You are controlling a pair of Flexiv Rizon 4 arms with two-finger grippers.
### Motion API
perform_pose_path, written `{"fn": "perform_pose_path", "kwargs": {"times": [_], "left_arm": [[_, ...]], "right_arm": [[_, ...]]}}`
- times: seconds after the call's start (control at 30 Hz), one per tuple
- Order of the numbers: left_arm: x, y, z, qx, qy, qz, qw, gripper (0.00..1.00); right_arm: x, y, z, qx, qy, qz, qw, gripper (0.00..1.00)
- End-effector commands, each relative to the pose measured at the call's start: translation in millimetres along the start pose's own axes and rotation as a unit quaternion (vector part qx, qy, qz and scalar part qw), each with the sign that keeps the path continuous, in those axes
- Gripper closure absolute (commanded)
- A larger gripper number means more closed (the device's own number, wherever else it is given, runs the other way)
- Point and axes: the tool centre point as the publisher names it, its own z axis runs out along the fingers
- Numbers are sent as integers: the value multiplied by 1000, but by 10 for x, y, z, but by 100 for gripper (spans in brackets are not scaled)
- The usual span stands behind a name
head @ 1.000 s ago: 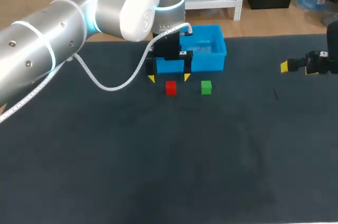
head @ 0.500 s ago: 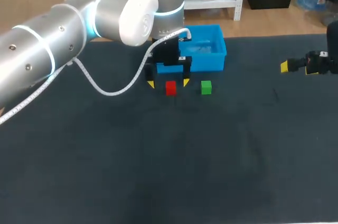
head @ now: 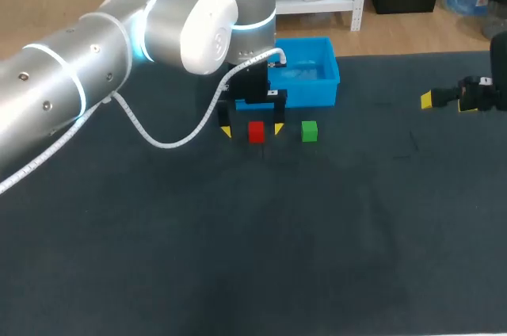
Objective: Use the left arm to pick the red cube and place it into the blue plastic box first, then use the right arm to grasp the green cube and put it into the same blue plastic box after the first action is fully finished.
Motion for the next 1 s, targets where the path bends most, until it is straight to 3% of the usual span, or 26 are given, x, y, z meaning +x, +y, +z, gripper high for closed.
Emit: {"fn": "perform_pose_path", "kwargs": {"times": [0.03,0.77,0.8,0.83,1.0], "left_arm": [[-67,-17,59,-3,5,1,1000,0],[-121,-10,166,-16,12,1,1000,0],[-121,-10,167,-16,12,1,1000,9],[-122,-9,169,-15,12,1,1000,44],[-126,-4,182,-15,12,1,1000,100]], "right_arm": [[2,3,-5,1,0,0,1000,0],[2,3,-5,1,0,0,1000,0],[2,3,-5,1,0,0,1000,0],[2,3,-5,1,0,0,1000,0],[2,3,-5,1,0,0,1000,0]]}}
